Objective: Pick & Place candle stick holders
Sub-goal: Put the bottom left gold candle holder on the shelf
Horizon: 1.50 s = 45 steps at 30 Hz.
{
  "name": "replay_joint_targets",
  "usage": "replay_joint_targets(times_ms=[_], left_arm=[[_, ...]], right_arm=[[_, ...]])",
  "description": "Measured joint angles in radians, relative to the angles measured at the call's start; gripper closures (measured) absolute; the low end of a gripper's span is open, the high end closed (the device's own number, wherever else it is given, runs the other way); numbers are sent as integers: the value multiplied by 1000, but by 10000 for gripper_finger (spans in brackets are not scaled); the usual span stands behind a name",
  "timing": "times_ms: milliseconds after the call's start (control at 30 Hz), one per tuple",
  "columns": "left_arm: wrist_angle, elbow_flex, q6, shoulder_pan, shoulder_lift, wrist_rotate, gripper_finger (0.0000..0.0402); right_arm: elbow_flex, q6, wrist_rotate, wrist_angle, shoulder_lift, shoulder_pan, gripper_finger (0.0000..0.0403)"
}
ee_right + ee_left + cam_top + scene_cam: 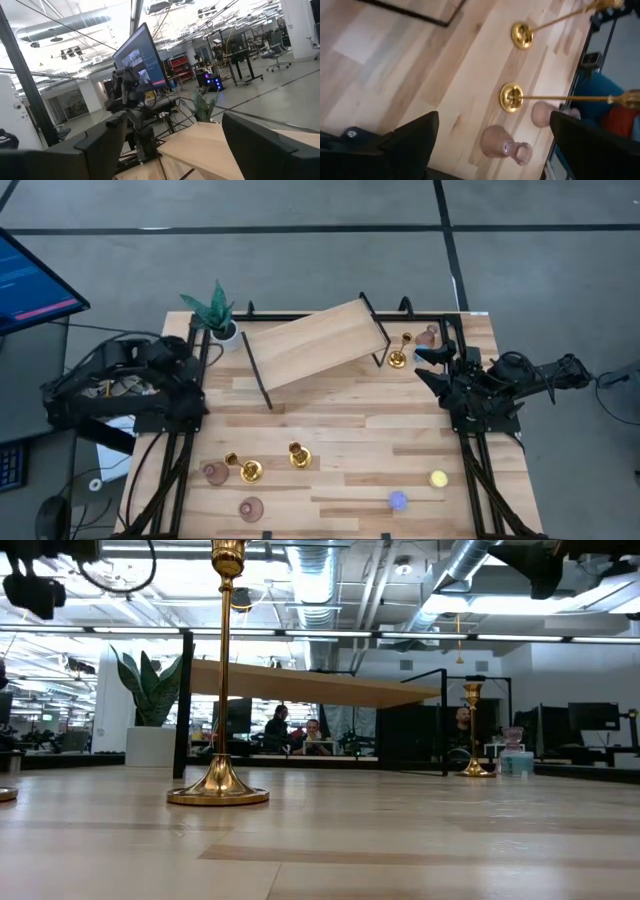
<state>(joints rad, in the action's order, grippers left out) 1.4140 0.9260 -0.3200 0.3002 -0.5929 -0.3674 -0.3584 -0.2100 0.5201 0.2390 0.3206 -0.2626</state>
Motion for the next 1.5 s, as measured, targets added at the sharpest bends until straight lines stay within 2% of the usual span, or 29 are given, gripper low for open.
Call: replay_joint_targets(times_ms=[233,400,733,967,1133,1500], left_arm=[[-75,-56,-72,-171,-65,7,19],[-121,-57,-141,-323,-117,64,19],[-295,-57,-397,-729,-197,270,19],[-318,-57,-518,-984,-276,431,19],[-329,-57,-554,-1076,-334,528,19],[-470,-57,-553,-1159,-391,683,19]], right_arm=[[0,0,0,0,0,0,85],[0,0,0,0,0,0,85],[0,1,0,0,0,0,85],[0,1,0,0,0,0,85],[0,1,0,0,0,0,85],[0,0,0,0,0,0,85]])
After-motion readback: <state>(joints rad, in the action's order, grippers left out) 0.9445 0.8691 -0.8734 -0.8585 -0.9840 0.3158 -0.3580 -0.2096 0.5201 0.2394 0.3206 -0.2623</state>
